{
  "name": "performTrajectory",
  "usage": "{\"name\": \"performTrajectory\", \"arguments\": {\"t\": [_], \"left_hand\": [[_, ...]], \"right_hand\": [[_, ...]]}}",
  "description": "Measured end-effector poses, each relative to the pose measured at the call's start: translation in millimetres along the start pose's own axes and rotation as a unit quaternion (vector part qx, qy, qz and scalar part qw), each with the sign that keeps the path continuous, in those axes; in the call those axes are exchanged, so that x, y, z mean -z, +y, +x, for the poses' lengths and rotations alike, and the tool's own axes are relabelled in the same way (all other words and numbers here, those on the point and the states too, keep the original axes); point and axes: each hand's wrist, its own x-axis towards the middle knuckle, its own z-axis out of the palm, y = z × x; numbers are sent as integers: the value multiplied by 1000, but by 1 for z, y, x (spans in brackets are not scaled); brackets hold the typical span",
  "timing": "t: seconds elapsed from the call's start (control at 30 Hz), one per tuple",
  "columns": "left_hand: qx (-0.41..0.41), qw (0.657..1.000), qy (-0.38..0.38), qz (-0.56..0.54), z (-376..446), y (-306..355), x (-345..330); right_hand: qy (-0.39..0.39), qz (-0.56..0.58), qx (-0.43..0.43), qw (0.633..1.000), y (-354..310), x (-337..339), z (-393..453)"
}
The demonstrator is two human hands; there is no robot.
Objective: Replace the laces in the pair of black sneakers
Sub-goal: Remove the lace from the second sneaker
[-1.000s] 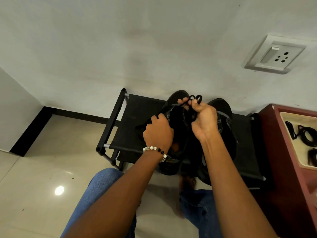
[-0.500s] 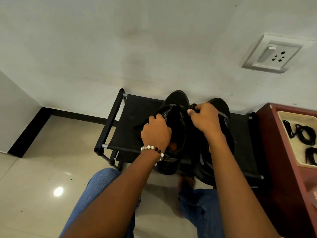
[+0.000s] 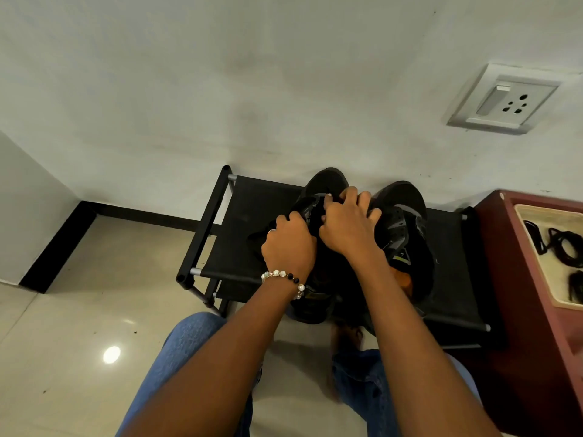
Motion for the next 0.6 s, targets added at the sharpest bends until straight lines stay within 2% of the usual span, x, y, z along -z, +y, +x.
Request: {"name": "performTrajectory", "arguments": {"t": [0.13, 0.27, 0.33, 0.4, 0.47, 0.6], "left_hand": [[4, 1000, 1, 11, 1, 0, -2], [3, 1000, 0, 11, 0, 2, -2], [2, 1000, 6, 15, 1, 2, -4], [4, 1000, 12, 20, 1, 3, -5], [1, 999, 16, 29, 1, 4, -6], [0, 999, 21, 46, -1, 5, -7]], "right_hand": [[-20, 37, -12, 999, -2, 1, 1], [-71, 184, -42, 980, 10, 10, 5], [-80, 328, -66, 939, 15, 13, 4], [-73, 479, -100, 869, 19, 18, 1], [-69, 574, -97, 810, 22, 29, -4], [-35, 643, -12, 765, 26, 66, -19]]}}
